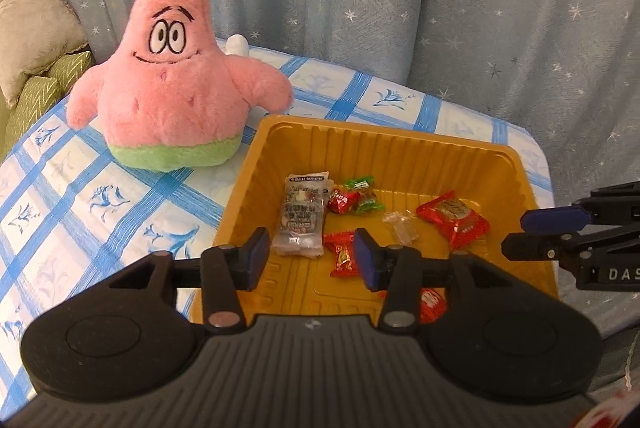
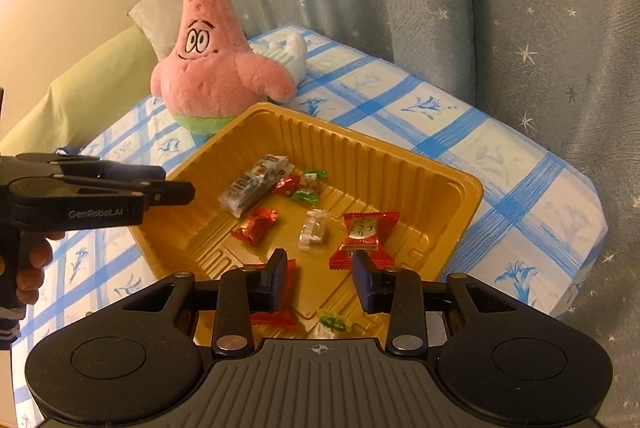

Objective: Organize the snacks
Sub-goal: 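Move both open tools back toward the remaining snacks on the table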

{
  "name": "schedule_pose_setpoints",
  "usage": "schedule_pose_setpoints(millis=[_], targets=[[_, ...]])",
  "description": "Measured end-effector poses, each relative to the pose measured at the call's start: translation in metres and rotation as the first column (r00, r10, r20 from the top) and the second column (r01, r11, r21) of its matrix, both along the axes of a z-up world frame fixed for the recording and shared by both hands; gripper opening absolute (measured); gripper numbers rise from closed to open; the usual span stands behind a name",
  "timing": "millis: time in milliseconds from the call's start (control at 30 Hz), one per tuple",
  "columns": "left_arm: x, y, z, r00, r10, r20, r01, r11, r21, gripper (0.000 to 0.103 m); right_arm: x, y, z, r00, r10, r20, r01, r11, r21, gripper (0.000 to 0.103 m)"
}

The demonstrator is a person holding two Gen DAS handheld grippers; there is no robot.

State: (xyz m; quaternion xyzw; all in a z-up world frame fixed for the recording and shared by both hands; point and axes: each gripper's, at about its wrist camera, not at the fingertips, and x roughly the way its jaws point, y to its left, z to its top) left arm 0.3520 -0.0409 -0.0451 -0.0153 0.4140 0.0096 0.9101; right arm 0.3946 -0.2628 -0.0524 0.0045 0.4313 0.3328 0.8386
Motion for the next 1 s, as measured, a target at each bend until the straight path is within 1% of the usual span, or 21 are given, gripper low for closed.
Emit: schedule_pose_setpoints(millis=[100,167,233,367,500,667,1000], targets=[[-0.012,0.0,0.005,1.0,0.002,0.007,-0.002,1.0,-0.014,0.045,-0.007,-0.002,0.004,1.0,-0.004,0.012,0.003,1.0,0.008,0.046],[-0.021,0.0,0.009,1.0,0.01,0.011,-0.01,1.0,-0.022,0.047,-0.013,-0.004,0.008,1.0,-0.007,0.022,0.007,1.0,0.013,0.054],[-0.03,0.0,0.013,1.0,0.023,0.012,-0.023,0.999,-0.027,0.05,-0.018,-0.006,0.011,0.999,-0.012,0.033,0.012,1.0,0.017,0.058],[-0.051,-0.002,0.021,0.999,0.041,0.02,-0.04,0.999,-0.037,0.05,-0.029,-0.012,0.018,0.999,-0.026,0.035,0.025,0.999,0.036,0.063],[-0.072,-0.004,0.028,0.998,0.056,0.024,-0.055,0.998,-0.04,0.051,-0.041,-0.017,0.024,0.999,-0.034,0.042,0.032,0.998,0.047,0.066],[-0.101,-0.007,0.033,0.997,0.072,0.022,-0.07,0.995,-0.065,0.052,-0.06,-0.023,0.03,0.998,-0.043,0.048,0.04,0.997,0.064,0.067],[-0.148,-0.013,0.033,0.996,0.086,0.017,-0.085,0.994,-0.065,0.055,-0.1,-0.024,0.033,0.999,-0.011,0.051,0.008,0.998,0.058,0.068]])
